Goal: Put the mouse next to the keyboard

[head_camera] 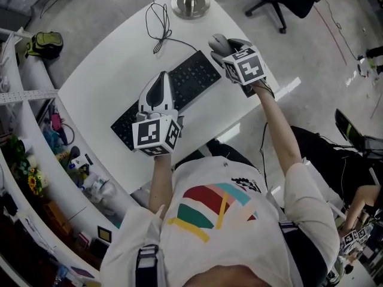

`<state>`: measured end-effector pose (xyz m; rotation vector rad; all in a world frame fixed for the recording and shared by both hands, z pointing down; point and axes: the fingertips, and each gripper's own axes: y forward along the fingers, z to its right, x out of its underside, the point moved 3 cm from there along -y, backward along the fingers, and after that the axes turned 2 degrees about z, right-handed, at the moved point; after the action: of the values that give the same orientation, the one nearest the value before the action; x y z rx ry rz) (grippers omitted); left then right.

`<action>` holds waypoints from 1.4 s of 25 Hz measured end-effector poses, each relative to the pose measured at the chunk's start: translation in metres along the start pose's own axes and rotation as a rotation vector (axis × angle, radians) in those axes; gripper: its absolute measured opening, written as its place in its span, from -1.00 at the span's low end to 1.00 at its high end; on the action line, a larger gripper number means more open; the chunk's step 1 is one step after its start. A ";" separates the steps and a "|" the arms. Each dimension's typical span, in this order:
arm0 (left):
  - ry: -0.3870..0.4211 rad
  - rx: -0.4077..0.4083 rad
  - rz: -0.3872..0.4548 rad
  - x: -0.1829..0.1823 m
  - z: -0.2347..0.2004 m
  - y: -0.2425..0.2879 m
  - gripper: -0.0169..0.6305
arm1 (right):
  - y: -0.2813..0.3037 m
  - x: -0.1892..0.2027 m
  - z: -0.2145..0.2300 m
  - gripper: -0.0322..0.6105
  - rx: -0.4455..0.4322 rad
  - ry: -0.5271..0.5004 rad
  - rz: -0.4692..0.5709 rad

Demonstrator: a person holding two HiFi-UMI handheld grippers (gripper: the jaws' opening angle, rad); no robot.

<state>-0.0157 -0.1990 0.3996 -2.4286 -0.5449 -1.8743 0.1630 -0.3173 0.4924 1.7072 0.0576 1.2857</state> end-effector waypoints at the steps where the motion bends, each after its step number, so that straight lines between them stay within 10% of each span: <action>1: 0.001 -0.002 -0.004 0.001 0.000 0.001 -0.82 | 0.004 0.006 0.003 0.05 0.001 0.004 -0.014; 17: -0.016 -0.023 -0.051 0.018 -0.005 0.009 -0.82 | 0.040 0.067 0.022 0.05 0.001 0.047 -0.153; 35: -0.010 -0.029 -0.034 0.014 -0.005 0.000 -0.82 | 0.027 0.044 0.018 0.05 0.033 0.001 -0.054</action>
<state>-0.0175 -0.1969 0.4145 -2.4641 -0.5677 -1.8968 0.1833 -0.3199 0.5435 1.7217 0.1255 1.2515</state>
